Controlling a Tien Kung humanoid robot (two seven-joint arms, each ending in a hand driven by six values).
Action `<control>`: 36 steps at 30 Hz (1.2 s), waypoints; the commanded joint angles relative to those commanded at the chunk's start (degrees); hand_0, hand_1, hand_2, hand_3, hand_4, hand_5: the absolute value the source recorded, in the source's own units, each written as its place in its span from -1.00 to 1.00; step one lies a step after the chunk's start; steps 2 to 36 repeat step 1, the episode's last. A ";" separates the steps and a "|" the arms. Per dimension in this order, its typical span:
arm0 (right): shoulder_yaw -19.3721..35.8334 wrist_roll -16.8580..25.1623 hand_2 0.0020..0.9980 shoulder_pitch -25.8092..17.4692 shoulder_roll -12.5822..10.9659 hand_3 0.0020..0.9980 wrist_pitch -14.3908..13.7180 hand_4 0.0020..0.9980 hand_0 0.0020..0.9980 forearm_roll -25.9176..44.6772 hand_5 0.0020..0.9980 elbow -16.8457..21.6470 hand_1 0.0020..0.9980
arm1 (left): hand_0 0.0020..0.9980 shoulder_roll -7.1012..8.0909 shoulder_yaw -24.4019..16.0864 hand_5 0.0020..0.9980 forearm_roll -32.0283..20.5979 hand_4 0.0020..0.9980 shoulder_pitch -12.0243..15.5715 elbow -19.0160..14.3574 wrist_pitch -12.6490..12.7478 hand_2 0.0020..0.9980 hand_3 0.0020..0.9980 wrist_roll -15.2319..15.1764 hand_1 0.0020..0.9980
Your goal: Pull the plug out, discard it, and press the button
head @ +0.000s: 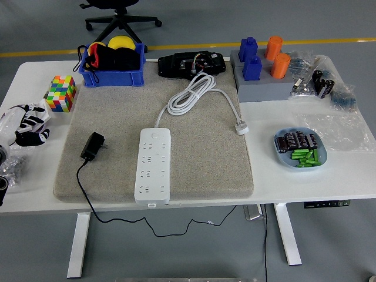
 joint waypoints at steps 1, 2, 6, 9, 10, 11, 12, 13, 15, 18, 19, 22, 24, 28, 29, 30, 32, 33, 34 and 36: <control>-0.08 0.00 0.33 -0.03 -0.03 0.27 0.00 0.49 0.46 0.03 0.20 0.00 0.36 | 0.46 0.00 0.00 -1.00 -0.02 0.26 0.00 0.00 0.01 0.32 0.61 0.00 0.44; -0.08 0.00 0.33 -0.03 -0.03 0.27 0.00 0.49 0.46 0.03 0.20 0.00 0.36 | 0.46 0.00 0.00 -1.00 -0.02 0.26 0.00 0.00 0.01 0.32 0.61 0.00 0.44; -0.08 0.00 0.33 -0.03 -0.03 0.27 0.00 0.49 0.46 0.03 0.20 0.00 0.36 | 0.46 0.00 0.00 -1.00 -0.02 0.26 0.00 0.00 0.01 0.32 0.61 0.00 0.44; -0.08 0.00 0.33 -0.03 -0.03 0.27 0.00 0.49 0.46 0.03 0.20 0.00 0.36 | 0.46 0.00 0.00 -1.00 -0.02 0.26 0.00 0.00 0.01 0.32 0.61 0.00 0.44; -0.08 0.00 0.33 -0.03 -0.03 0.27 0.00 0.49 0.46 0.03 0.20 0.00 0.36 | 0.46 0.00 0.00 -1.00 -0.02 0.26 0.00 0.00 0.01 0.32 0.61 0.00 0.44; -0.08 0.00 0.33 -0.03 -0.03 0.27 0.00 0.49 0.46 0.03 0.20 0.00 0.36 | 0.46 0.00 0.00 -1.00 -0.02 0.26 0.00 0.00 0.01 0.32 0.61 0.00 0.44; -0.08 0.00 0.33 -0.03 -0.03 0.27 0.00 0.49 0.46 0.03 0.20 0.00 0.36 | 0.46 0.00 0.00 -1.00 -0.02 0.26 0.00 0.00 0.01 0.32 0.61 0.00 0.44; -0.08 0.00 0.33 -0.03 -0.03 0.27 0.00 0.49 0.46 0.03 0.20 0.00 0.36 | 0.46 0.00 0.00 -1.00 -0.02 0.26 0.00 0.00 0.01 0.32 0.61 0.00 0.44; -0.08 0.00 0.33 -0.03 -0.03 0.27 0.00 0.49 0.46 0.03 0.20 0.00 0.36 | 0.46 0.00 0.00 -1.00 -0.02 0.26 0.00 0.00 0.01 0.32 0.61 0.00 0.44; -0.08 0.00 0.33 -0.03 -0.03 0.27 0.00 0.49 0.46 0.03 0.20 0.00 0.36 | 0.46 0.00 0.00 -1.00 -0.02 0.26 0.00 0.00 0.01 0.32 0.61 0.00 0.44; -0.08 0.00 0.33 -0.03 -0.03 0.27 0.00 0.49 0.46 0.03 0.20 0.00 0.36 | 0.46 0.00 0.00 -1.00 -0.02 0.26 0.00 0.00 0.01 0.32 0.61 0.00 0.44; -0.08 0.00 0.33 -0.03 -0.03 0.27 0.00 0.49 0.46 0.03 0.20 0.00 0.36 | 0.46 0.00 0.00 -1.00 -0.02 0.26 0.00 0.00 0.01 0.32 0.61 0.00 0.44; -0.08 0.00 0.33 -0.03 -0.03 0.27 0.00 0.49 0.46 0.03 0.20 0.00 0.36 | 0.46 0.00 0.00 -1.00 -0.02 0.26 0.00 0.00 0.01 0.32 0.61 0.00 0.44; -0.08 0.00 0.33 -0.03 -0.03 0.27 0.00 0.49 0.46 0.03 0.20 0.00 0.36 | 0.46 0.00 0.00 -1.00 -0.02 0.26 0.00 0.00 0.01 0.32 0.61 0.00 0.44; -0.08 0.00 0.33 -0.03 -0.03 0.27 0.00 0.49 0.46 0.03 0.20 0.00 0.36 | 0.46 0.00 0.00 -1.00 -0.02 0.26 0.00 0.00 0.01 0.32 0.61 0.00 0.44; -0.08 0.00 0.33 -0.03 -0.03 0.27 0.00 0.49 0.46 0.03 0.20 0.00 0.36 | 0.46 0.00 0.00 -1.00 -0.02 0.26 0.00 0.00 0.01 0.32 0.61 0.00 0.44; -0.08 0.00 0.33 -0.03 -0.03 0.27 0.00 0.49 0.46 0.03 0.20 0.00 0.36 | 0.46 0.00 0.00 -1.00 -0.02 0.26 0.00 0.00 0.01 0.32 0.61 0.00 0.44; -0.08 0.00 0.33 -0.03 -0.03 0.27 0.00 0.49 0.46 0.03 0.20 0.00 0.36 | 0.46 0.00 0.00 -1.00 -0.02 0.26 0.00 0.00 0.01 0.32 0.61 0.00 0.44; -0.08 0.00 0.33 -0.03 -0.03 0.27 0.00 0.49 0.46 0.03 0.20 0.00 0.36 | 0.46 0.00 0.00 -1.00 -0.02 0.26 0.00 0.00 0.01 0.32 0.61 0.00 0.44; -0.08 0.00 0.33 -0.03 -0.03 0.27 0.00 0.49 0.46 0.03 0.20 0.00 0.36 | 0.46 0.00 0.00 -1.00 -0.02 0.26 0.00 0.00 0.01 0.32 0.61 0.00 0.44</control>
